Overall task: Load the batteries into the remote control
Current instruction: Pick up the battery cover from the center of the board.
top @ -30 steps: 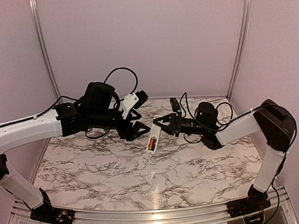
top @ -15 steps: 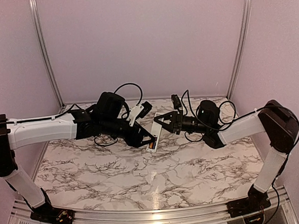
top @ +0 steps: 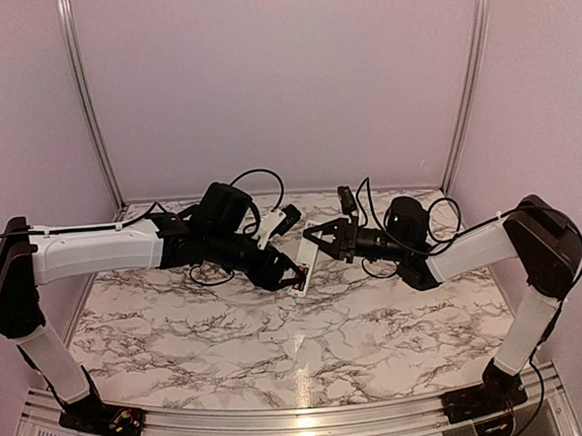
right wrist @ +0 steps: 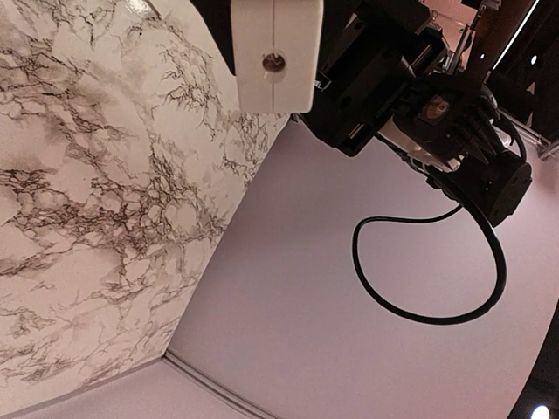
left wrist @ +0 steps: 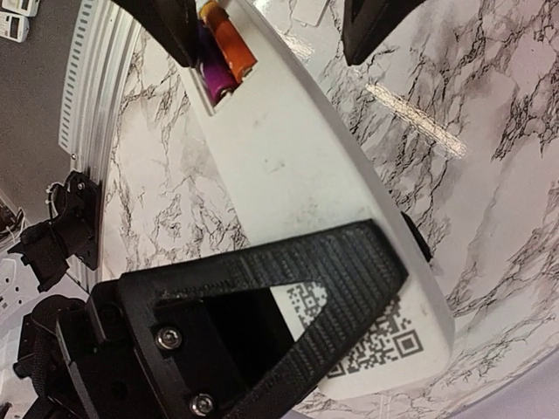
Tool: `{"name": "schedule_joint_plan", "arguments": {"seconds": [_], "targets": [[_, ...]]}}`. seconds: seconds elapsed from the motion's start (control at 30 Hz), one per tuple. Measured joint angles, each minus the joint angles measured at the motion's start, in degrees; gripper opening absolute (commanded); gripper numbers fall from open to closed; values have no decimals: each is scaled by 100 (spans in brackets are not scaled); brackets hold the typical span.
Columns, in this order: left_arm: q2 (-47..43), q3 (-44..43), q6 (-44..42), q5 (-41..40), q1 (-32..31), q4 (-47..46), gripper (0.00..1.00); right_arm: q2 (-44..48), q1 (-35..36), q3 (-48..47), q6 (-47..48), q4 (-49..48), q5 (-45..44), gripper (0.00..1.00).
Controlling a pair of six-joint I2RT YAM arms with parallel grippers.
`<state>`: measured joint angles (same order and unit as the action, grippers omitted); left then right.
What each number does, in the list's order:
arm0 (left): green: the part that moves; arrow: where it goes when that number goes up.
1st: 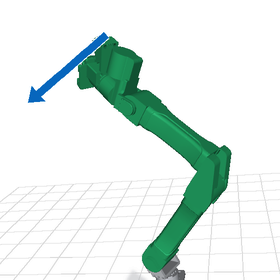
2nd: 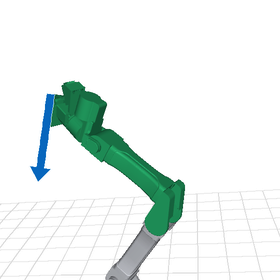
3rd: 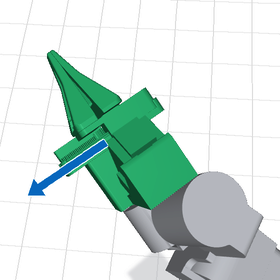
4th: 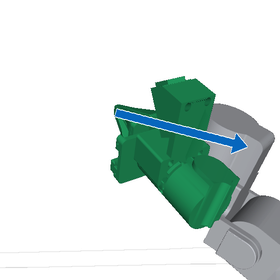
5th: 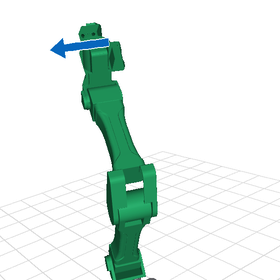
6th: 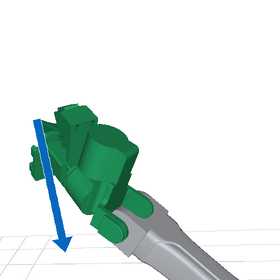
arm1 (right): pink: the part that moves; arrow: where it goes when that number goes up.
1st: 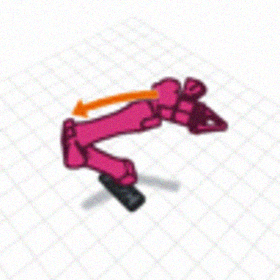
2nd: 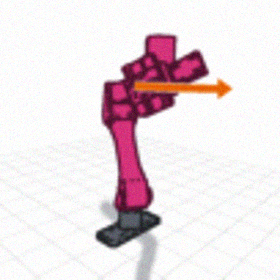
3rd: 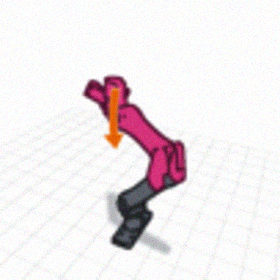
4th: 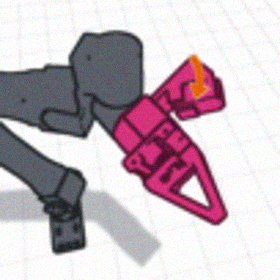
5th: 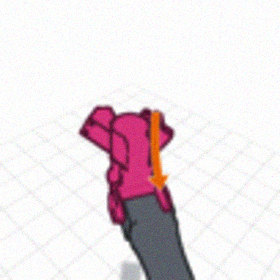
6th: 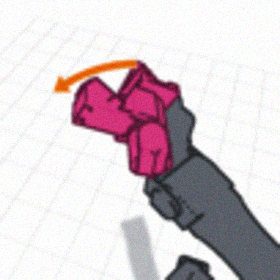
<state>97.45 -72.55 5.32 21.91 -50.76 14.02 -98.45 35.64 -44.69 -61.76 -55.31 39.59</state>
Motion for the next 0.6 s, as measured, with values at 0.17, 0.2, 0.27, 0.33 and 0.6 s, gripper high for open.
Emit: {"name": "schedule_joint_plan", "arguments": {"seconds": [0.17,0.2,0.27,0.33,0.6], "targets": [[-391,275,-332,-79,144,98,72,181,-188,232,-52,-31,48,0],[-501,339,-450,-144,184,175,72,240,-262,315,-46,-28,59,0],[-691,433,-739,-299,243,393,71,372,-442,501,-7,7,70,0],[-763,520,-1060,-450,271,634,69,496,-625,673,66,85,90,0],[-723,1239,-2277,-734,122,1226,66,903,-1027,1084,470,605,144,0]]}}
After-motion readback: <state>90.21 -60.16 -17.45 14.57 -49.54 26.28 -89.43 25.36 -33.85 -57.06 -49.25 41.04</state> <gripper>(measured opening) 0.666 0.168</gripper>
